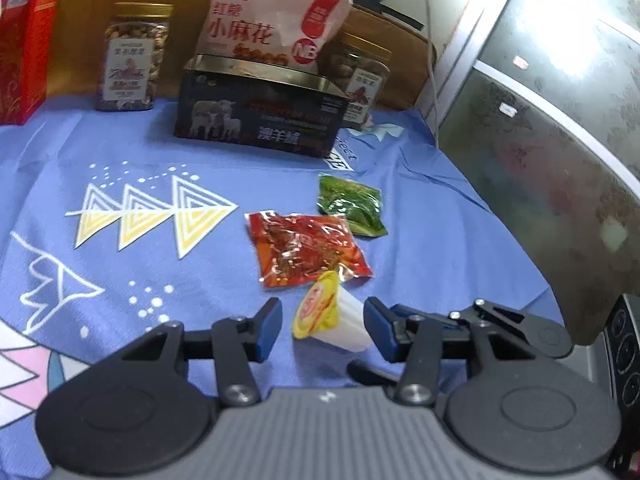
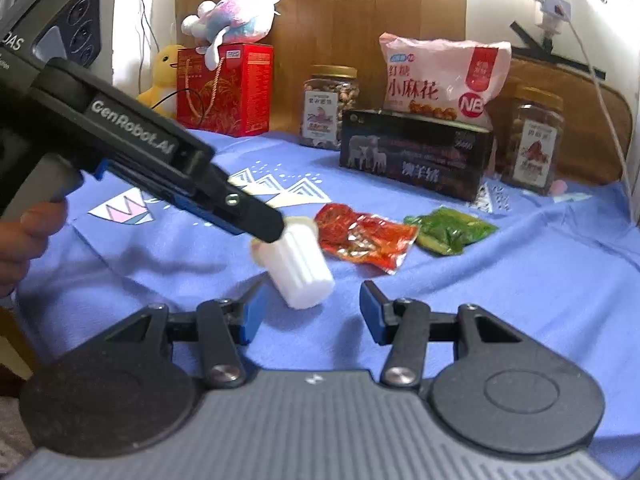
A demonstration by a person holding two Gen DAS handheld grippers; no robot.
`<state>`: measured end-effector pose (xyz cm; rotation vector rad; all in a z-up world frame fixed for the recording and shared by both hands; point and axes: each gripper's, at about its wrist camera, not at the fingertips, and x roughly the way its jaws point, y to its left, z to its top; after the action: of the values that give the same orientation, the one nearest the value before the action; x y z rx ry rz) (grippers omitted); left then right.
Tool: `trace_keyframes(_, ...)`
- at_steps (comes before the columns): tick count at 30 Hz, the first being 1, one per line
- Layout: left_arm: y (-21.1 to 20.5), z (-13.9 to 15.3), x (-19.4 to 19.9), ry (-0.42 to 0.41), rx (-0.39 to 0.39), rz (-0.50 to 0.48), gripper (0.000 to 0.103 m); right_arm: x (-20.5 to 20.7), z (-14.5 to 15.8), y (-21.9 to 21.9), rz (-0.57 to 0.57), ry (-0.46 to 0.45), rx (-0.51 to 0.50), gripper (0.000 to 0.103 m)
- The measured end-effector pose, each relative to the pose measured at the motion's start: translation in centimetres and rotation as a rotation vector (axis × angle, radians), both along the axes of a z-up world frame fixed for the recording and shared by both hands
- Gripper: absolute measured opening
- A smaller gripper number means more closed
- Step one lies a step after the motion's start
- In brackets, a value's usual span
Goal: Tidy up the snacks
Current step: 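Move the left gripper to the white yellow-lidded cup and grasp it, then lift the white cup and carry it over the black tin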
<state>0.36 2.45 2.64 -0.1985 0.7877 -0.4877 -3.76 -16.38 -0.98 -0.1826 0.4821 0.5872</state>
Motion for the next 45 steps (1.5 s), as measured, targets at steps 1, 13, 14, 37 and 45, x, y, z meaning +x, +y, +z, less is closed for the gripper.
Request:
trace_keyframes(1,-0.3,-0.1,0.0,-0.004,0.013,-0.006,0.046,0.0,-0.1,0.0,0.004,0.007,0.004,0.054)
trace_keyframes(13,-1.7,-1.0,0.2,0.0,0.05,-0.051,0.043,0.6,-0.6,0.2,0.009,0.035,0.014,0.052)
trace_keyframes(14,-1.7,-1.0,0.2,0.006,0.044,-0.06,0.043,0.6,-0.7,0.3,0.011,0.035,0.015,0.051)
trace_keyframes(37,-2.6,-0.2,0.2,-0.006,0.061,-0.082,0.039,1.1,0.0,-0.8,-0.014,0.038,0.075,0.035)
trace_keyframes(45,-3.5,-0.7,0.7,0.025,0.11,-0.077,0.039,1.3,-0.2,-0.6,-0.009,0.042,0.042,0.035)
